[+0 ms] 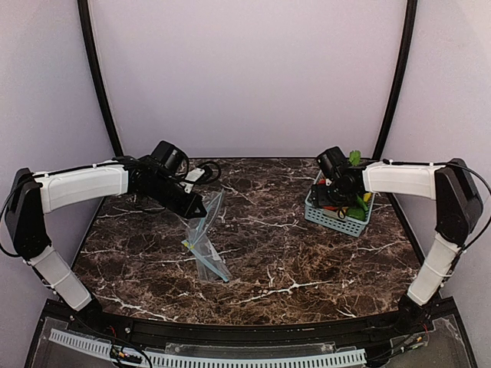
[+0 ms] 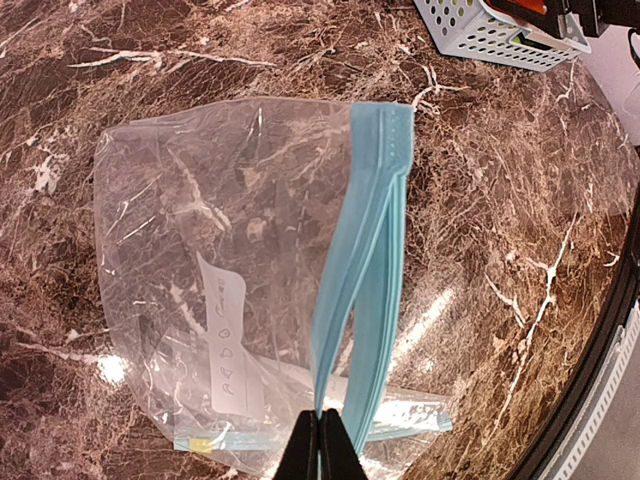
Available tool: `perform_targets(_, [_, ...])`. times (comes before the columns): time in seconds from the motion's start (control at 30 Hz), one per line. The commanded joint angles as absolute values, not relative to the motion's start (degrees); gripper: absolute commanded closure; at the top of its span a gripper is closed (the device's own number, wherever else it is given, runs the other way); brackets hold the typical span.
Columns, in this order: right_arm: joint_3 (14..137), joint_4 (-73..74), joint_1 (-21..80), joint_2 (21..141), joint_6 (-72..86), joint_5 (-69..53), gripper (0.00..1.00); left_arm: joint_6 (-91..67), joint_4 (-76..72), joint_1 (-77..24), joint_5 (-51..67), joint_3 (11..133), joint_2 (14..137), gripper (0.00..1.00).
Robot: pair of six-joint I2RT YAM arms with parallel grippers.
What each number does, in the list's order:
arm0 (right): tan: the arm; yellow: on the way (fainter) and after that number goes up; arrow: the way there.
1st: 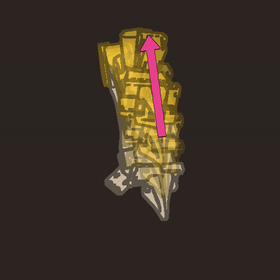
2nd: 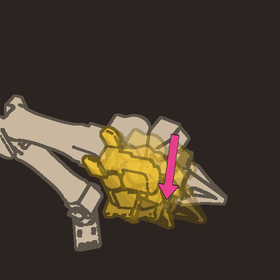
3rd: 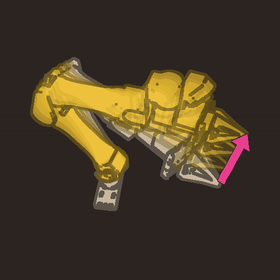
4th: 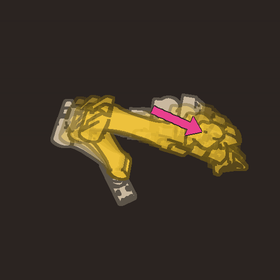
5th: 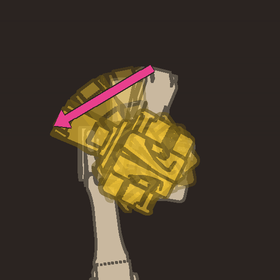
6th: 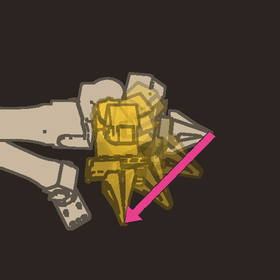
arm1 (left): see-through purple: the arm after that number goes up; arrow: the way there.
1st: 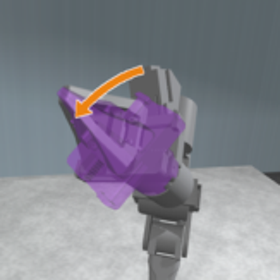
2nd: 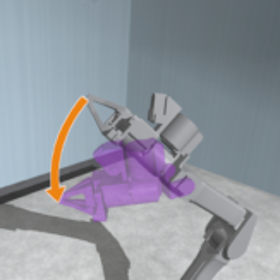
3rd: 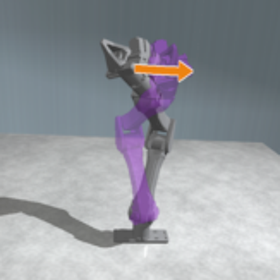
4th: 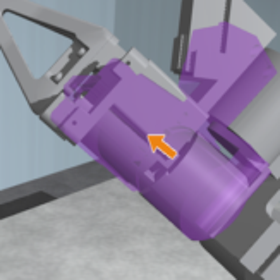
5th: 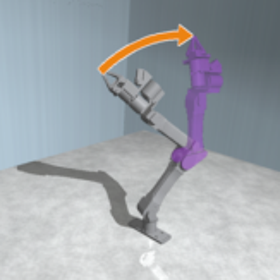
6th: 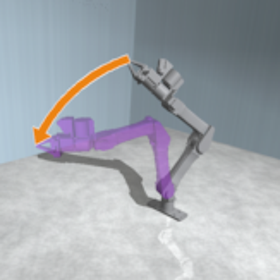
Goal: Place the food in the zip-top bag and seal the zipper
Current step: Pick up the fake fruit from the bin.
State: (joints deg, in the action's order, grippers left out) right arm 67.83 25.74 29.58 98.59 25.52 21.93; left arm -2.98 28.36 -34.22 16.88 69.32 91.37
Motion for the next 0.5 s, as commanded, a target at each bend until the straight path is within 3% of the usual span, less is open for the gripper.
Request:
perform_targets(0.0, [69.02,24.85,29.10,99.58,25.64,23.70,0.14,-2.58,28.48,-34.12,16.79,68.47,89.50,0.99])
perform_targets(0.47, [68.07,24.31,29.09,98.38,25.76,24.39,0.29,-2.53,28.57,-34.15,16.59,68.55,89.64,0.99])
